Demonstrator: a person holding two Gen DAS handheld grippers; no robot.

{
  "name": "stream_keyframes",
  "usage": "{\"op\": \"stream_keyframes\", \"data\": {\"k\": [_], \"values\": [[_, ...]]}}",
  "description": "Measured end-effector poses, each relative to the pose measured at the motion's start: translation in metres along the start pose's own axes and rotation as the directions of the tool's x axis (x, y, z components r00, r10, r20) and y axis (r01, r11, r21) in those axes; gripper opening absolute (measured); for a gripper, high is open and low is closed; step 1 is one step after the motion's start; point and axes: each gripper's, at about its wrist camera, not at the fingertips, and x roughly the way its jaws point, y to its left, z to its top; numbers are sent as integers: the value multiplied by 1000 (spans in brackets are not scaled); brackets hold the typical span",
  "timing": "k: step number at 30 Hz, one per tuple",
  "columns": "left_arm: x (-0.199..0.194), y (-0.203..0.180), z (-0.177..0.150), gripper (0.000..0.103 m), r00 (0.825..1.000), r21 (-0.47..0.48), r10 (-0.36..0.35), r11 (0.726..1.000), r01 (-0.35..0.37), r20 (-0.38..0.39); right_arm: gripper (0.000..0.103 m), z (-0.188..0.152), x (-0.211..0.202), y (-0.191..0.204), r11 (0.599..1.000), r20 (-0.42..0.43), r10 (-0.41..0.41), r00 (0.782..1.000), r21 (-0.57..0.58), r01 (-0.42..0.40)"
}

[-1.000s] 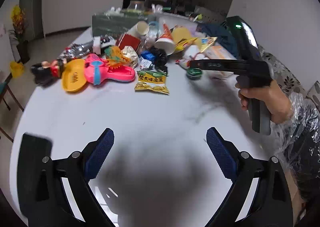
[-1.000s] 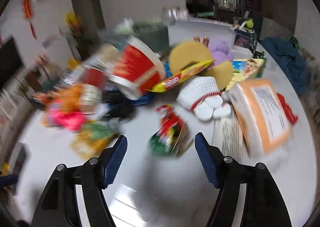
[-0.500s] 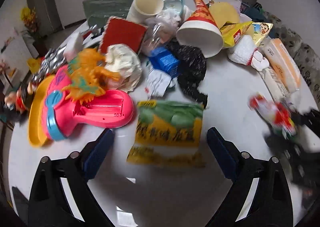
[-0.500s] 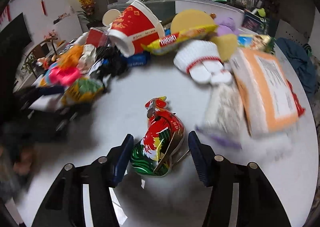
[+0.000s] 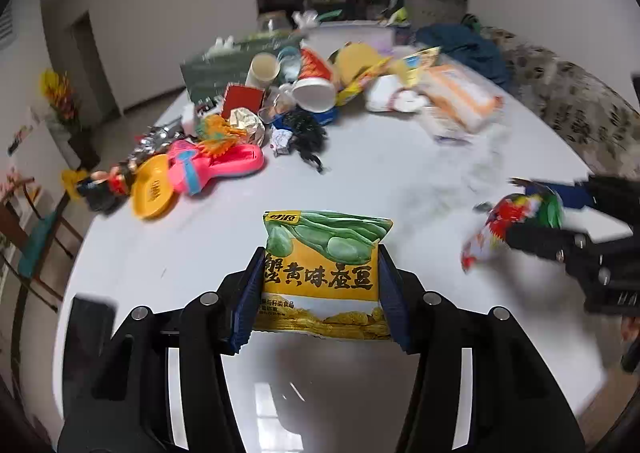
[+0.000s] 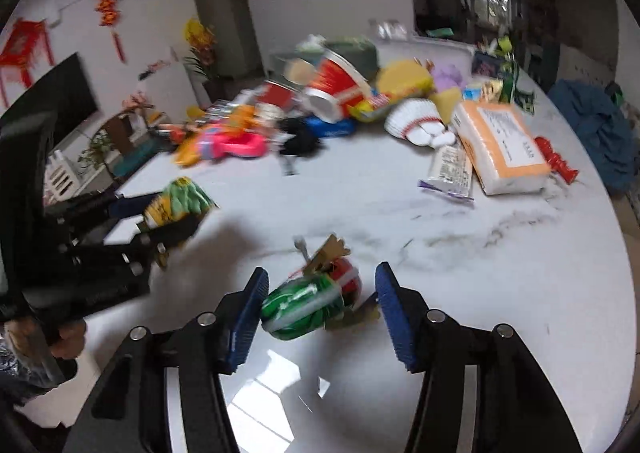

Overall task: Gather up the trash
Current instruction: 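Grasp the green tin with the right gripper while the left gripper grasps the yellow snack bag, then lower the green tin and yellow bag into the box and open both grippers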

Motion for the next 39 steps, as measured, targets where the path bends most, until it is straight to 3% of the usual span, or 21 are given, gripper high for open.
{"op": "stream_keyframes", "data": {"k": [4,11,14,18,19,20,21,22,24,26,28,29,31,33,35,39], "values": [[-54,-9,-46,52,999,46,-21,999,19,30,55,-35,-48,40,999,25,13,1000,-45,-12],[-107,-19,-118,52,995,68,-99,993,100,-18,54,-99,-109,92,992,26,121,992,-50,-120],[-123,-18,-151,52,989,91,-137,986,141,-51,54,-130,-123,112,986,-13,154,988,-56,-155],[-111,-20,-193,52,974,118,-164,976,183,-154,55,-169,-100,115,986,-113,167,980,-12,-169],[-97,-23,-204,53,962,121,-174,972,202,-210,56,-180,-85,113,985,-150,170,974,7,-171],[-84,-25,-212,61,949,129,-190,965,228,-253,57,-193,-66,111,986,-198,168,966,13,-168],[-64,-30,-224,80,928,147,-198,956,254,-316,60,-202,-50,109,986,-235,166,958,13,-167],[-50,-32,-231,86,917,162,-183,954,253,-354,61,-212,-35,107,988,-267,151,952,11,-154],[-31,-34,-243,87,911,189,-139,956,226,-389,59,-219,-28,105,985,-291,167,942,16,-169],[-28,-30,-244,87,904,189,-141,954,233,-405,59,-200,-53,103,976,-211,214,954,8,-217],[-46,-24,-231,87,915,186,-191,945,270,-356,72,-170,-81,94,976,-102,213,972,-23,-216],[-53,-21,-223,87,919,187,-210,941,283,-333,75,-145,-95,84,982,-32,183,983,-41,-184],[-74,-15,-195,88,933,187,-255,934,306,-252,76,-107,-99,65,990,19,131,991,-46,-130],[-87,-11,-172,90,944,178,-273,936,305,-183,76,-61,-91,35,999,80,20,997,-40,-17],[-96,-5,-142,90,952,149,-287,942,301,-109,77,-19,-69,-1,997,103,-80,992,-9,81],[-93,5,-86,90,950,71,-312,948,311,0,84,64,7,-85,948,92,-311,946,-47,316]]}}
